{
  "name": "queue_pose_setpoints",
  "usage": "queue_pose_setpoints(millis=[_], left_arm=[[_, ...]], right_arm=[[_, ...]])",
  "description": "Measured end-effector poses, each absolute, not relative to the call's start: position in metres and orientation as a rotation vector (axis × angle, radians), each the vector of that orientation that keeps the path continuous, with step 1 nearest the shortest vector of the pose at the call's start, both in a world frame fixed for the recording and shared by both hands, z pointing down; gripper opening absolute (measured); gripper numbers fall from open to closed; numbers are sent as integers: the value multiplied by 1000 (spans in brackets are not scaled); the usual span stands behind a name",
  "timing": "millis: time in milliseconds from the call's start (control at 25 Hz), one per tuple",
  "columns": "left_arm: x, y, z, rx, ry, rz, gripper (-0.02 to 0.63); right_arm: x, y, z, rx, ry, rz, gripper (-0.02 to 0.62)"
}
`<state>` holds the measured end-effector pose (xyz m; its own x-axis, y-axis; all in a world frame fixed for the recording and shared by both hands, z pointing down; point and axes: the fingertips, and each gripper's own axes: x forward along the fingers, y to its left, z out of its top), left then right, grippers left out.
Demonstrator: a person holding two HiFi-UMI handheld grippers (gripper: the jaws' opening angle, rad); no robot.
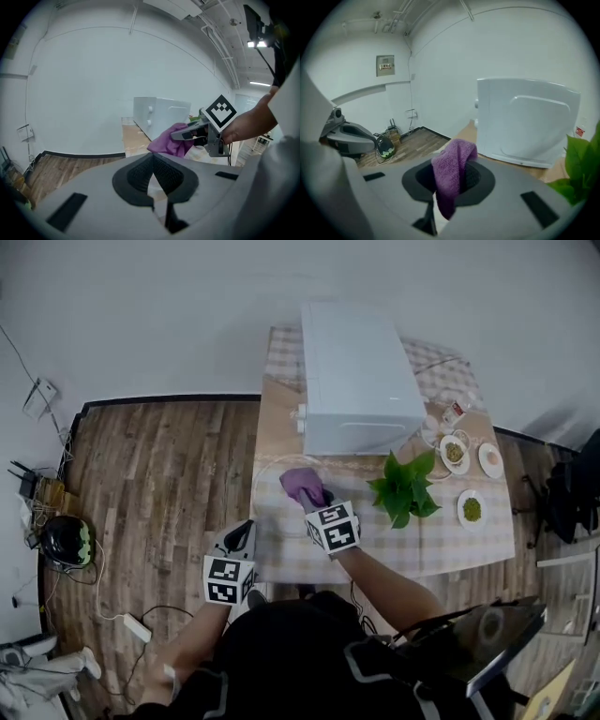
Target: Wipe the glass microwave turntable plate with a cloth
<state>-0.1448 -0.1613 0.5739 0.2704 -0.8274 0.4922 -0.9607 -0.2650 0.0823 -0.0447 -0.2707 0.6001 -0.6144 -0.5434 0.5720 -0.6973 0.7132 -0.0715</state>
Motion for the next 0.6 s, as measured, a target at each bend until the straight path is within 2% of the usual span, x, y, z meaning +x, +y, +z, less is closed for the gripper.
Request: queue_pose_setpoints(millis=[360,600], left_arm=[[-179,-156,573,2086,-1728,511,8],[-195,-151,576,2022,-1748,517,8]], right_arm=[[-143,-265,620,734,-2449,373,58],[-162,-272,655,670,-2380,323,58]])
